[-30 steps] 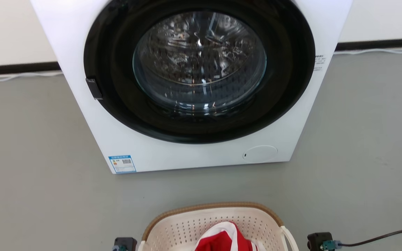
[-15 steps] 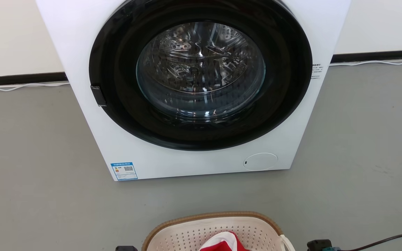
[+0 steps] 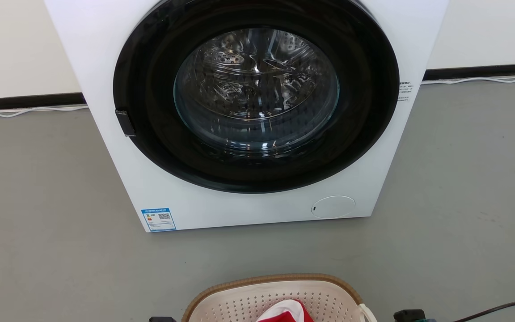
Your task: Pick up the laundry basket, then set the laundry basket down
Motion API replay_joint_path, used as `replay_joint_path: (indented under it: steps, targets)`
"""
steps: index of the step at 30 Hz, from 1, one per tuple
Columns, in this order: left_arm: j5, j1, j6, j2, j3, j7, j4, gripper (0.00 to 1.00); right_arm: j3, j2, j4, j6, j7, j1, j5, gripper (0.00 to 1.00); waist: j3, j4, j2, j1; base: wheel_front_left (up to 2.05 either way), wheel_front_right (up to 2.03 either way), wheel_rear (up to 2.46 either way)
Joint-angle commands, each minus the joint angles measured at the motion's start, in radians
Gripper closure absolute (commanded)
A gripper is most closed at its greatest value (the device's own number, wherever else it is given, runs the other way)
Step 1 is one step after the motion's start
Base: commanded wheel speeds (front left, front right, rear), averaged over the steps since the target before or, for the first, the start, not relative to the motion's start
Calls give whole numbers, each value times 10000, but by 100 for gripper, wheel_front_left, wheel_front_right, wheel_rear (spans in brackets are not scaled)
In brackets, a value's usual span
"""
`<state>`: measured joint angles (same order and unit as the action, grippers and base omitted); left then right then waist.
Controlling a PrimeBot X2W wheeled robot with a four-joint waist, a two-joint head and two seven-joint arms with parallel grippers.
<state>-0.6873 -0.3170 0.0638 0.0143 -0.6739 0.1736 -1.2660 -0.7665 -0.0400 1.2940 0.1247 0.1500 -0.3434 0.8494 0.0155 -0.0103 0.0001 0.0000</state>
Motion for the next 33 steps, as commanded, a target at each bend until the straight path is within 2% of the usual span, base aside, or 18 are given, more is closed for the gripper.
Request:
replay_joint_path:
  steps: [1,18,25,33]
  targets:
    - [-69,-152,194,359,186,120,-46,100,-175,-102,-47,60,289,-118,119,100,-9,3,-1,0,0,0,0]
    - [-310,-433,250,359,53,252,-115,100,-320,-102,-34,60,429,-451,358,100,-476,39,-1,0,0,0,0]
    - [-327,-1145,285,385,79,411,-132,100,-155,-102,-34,60,578,-1186,289,100,-1307,99,-1,0,0,0,0]
    - [-329,-2323,295,440,126,557,-131,100,131,-102,-33,60,815,-2400,83,100,-2751,230,-1,0,0,0,0]
